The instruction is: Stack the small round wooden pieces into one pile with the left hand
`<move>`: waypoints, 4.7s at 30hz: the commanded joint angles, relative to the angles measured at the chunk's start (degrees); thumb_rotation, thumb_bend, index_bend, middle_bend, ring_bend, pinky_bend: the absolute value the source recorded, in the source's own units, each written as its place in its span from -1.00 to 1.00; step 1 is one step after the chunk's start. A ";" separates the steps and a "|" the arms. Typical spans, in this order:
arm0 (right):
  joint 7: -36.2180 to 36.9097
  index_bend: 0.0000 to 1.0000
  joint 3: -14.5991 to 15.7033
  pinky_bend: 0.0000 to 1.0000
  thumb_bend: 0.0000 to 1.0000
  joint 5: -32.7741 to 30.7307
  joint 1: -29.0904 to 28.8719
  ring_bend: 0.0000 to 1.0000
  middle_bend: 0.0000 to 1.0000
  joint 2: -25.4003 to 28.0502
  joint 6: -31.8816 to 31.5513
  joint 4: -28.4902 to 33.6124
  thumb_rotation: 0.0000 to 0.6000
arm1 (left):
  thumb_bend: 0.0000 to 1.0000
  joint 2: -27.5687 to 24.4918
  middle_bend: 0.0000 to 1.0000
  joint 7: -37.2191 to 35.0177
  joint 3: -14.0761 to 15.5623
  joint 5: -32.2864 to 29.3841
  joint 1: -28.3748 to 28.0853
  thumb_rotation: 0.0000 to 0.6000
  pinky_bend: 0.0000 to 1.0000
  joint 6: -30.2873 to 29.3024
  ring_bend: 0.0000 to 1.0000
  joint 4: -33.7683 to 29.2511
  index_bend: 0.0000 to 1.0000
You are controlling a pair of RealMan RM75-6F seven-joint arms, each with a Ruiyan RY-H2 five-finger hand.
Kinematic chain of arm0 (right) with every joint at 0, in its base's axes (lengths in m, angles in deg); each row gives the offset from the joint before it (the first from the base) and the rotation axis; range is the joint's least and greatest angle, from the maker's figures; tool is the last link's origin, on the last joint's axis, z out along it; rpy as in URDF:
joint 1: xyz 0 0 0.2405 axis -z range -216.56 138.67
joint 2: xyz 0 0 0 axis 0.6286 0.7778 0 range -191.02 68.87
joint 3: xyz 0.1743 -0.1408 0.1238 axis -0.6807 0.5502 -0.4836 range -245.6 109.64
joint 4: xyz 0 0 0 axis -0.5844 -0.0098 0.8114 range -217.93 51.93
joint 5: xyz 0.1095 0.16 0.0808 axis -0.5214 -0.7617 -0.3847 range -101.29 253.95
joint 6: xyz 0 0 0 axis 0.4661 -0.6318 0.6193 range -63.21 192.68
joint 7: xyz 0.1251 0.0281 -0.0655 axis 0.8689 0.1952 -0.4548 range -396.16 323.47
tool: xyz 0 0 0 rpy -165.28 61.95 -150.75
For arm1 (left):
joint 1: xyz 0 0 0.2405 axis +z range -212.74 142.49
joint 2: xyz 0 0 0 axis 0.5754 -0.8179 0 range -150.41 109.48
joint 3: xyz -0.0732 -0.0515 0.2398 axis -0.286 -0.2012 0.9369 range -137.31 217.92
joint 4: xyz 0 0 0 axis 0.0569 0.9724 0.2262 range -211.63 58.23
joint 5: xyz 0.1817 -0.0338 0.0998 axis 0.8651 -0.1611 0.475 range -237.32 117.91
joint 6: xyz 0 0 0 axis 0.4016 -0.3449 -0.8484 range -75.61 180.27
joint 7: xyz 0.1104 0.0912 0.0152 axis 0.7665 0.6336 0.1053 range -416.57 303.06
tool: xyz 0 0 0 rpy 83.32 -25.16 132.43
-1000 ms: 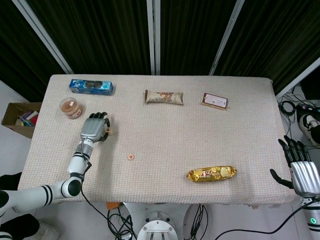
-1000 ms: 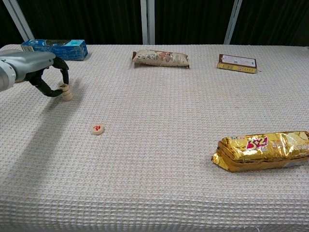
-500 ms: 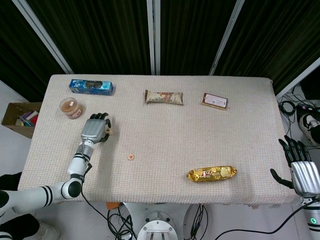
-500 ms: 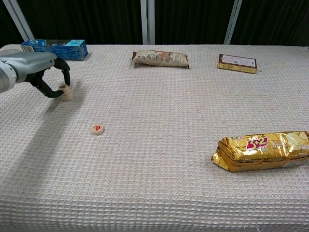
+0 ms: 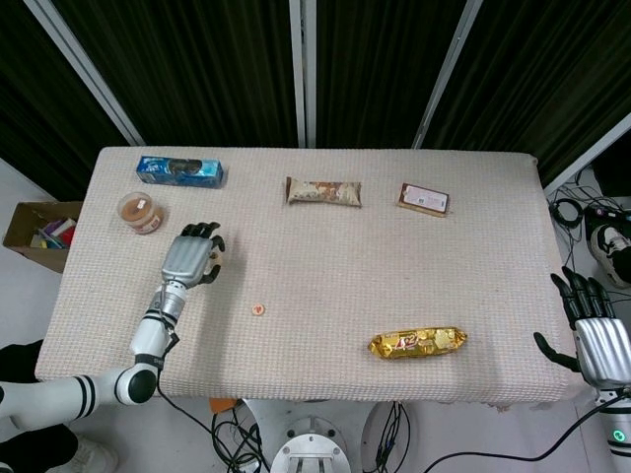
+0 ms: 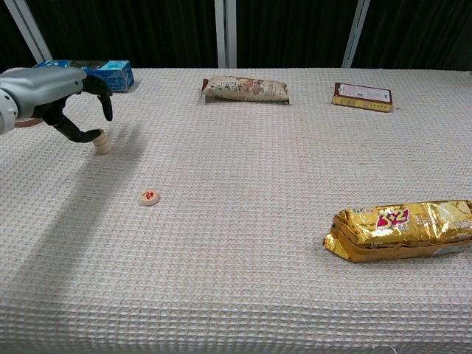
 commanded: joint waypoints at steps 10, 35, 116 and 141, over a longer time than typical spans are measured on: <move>0.16 -1.00 0.49 -1.00 -0.54 0.92 0.32 -1.00 -1.00 -0.41 -0.77 -0.32 1.00 | -0.33 -0.15 -0.76 1.02 7.96 14.80 3.05 1.00 -0.71 -2.57 -0.79 -10.45 -0.17; 0.47 -1.00 0.63 -1.00 -0.54 0.97 0.60 -1.00 -1.00 -0.75 -0.98 -0.76 1.00 | -0.31 8.10 -0.76 5.11 6.40 9.48 2.60 1.00 -0.71 0.92 -0.79 -1.68 -0.13; 1.09 -1.00 0.36 -1.00 -0.54 0.33 0.75 -1.00 -1.00 -0.95 -0.80 -1.22 1.00 | -0.21 2.14 -0.76 1.54 -2.46 -6.76 -0.67 1.00 -0.71 3.45 -0.79 6.64 -0.13; 1.17 -1.00 0.32 -1.00 -0.54 0.24 0.89 -1.00 -1.00 -0.90 -0.92 -1.26 1.00 | -0.26 2.14 -0.76 2.05 -2.00 -7.00 -1.06 1.00 -0.71 2.98 -0.80 6.29 -0.21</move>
